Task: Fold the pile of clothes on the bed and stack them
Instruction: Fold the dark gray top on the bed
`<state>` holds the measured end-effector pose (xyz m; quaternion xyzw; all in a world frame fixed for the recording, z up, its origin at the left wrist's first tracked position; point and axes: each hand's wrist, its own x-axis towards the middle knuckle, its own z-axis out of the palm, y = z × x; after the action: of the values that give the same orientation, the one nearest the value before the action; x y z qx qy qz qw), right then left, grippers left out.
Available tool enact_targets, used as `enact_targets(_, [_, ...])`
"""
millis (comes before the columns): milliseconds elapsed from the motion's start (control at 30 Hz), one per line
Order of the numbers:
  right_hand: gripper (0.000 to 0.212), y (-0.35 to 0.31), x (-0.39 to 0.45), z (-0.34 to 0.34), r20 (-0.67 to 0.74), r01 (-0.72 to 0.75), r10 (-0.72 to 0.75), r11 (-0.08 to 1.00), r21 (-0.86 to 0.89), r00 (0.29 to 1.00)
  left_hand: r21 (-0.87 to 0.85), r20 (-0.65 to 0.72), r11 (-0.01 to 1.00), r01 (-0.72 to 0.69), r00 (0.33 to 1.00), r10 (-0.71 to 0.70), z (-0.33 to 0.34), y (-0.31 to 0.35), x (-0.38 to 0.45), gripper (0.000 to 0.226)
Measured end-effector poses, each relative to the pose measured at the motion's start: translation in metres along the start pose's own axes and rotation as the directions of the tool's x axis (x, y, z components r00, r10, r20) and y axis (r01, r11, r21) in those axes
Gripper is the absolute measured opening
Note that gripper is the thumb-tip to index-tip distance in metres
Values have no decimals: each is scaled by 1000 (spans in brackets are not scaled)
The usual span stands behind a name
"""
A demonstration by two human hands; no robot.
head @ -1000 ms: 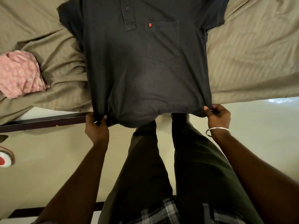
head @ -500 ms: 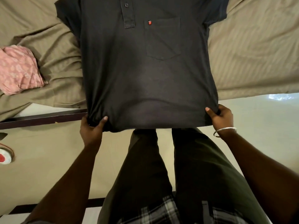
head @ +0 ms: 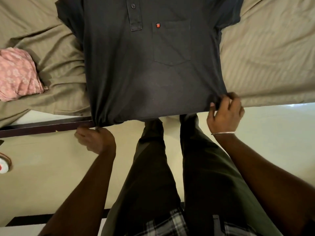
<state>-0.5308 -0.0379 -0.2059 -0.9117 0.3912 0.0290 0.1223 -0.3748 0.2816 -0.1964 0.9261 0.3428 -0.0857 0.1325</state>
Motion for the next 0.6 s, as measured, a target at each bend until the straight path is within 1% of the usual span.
enact_targets(33, [31, -11, 8, 2, 34, 113, -114, 993, 18, 993, -8, 26, 989, -150, 988, 150, 0, 3, -4, 34])
enact_targets(67, [34, -24, 18, 7, 89, 221, -224, 974, 40, 971, -14, 68, 947, -320, 945, 321, 2, 9, -5, 36])
enact_targets(100, [38, -33, 24, 12, 167, 307, -310, 951, 46, 936, -4, 125, 875, -484, 868, 481, 4, 15, -5, 39])
enact_targets(133, [45, -40, 30, 19, 249, 362, -359, 932, 35, 900, 17, 198, 788, -616, 774, 601, 9, 22, -1, 43])
enact_targets(167, [51, -44, 34, 25, 327, 375, -358, 927, 13, 875, 43, 272, 720, -692, 702, 658, 16, 27, 5, 48])
enact_targets(200, [56, -44, 36, 30, 385, 352, -319, 936, -18, 866, 77, 338, 710, -700, 688, 642, 23, 29, 12, 52])
enact_targets(233, [61, -42, 38, 35, 410, 308, -261, 950, -52, 874, 117, 375, 768, -630, 744, 553, 31, 30, 23, 56])
enact_targets(267, [65, -38, 37, 38, 417, 254, -198, 964, -83, 887, 156, 377, 853, -497, 829, 414, 35, 28, 34, 58])
enact_targets(300, [68, -35, 38, 40, 413, 196, -134, 974, -113, 901, 191, 364, 914, -359, 890, 274, 39, 26, 45, 60])
enact_targets(333, [71, -35, 39, 41, 402, 127, -62, 983, -136, 914, 224, 357, 937, -269, 917, 178, 40, 25, 54, 61])
enact_targets(367, [73, -38, 40, 41, 383, 70, -7, 986, -151, 924, 247, 358, 939, -240, 923, 142, 40, 24, 60, 62])
enact_targets(400, [74, -44, 43, 40, 359, 38, 20, 987, -156, 933, 251, 353, 937, -243, 924, 145, 38, 23, 63, 63])
enact_targets(433, [72, -50, 43, 39, 326, 35, 14, 989, -142, 945, 238, 336, 936, -260, 926, 172, 36, 22, 62, 63])
enact_targets(467, [70, -63, 52, 41, 291, 71, -36, 991, -110, 956, 212, 299, 936, -280, 931, 211, 37, 26, 65, 61])
enact_targets(533, [65, -88, 62, 41, 257, 239, -228, 971, -11, 939, 197, 213, 929, -313, 939, 271, 35, 31, 62, 53])
enact_targets(567, [65, -105, 72, 44, 247, 328, -327, 944, 41, 912, 176, 176, 922, -345, 932, 315, 36, 37, 64, 49])
enact_targets(600, [67, -123, 82, 47, 242, 388, -395, 918, 80, 886, 150, 151, 912, -383, 920, 361, 37, 47, 65, 45])
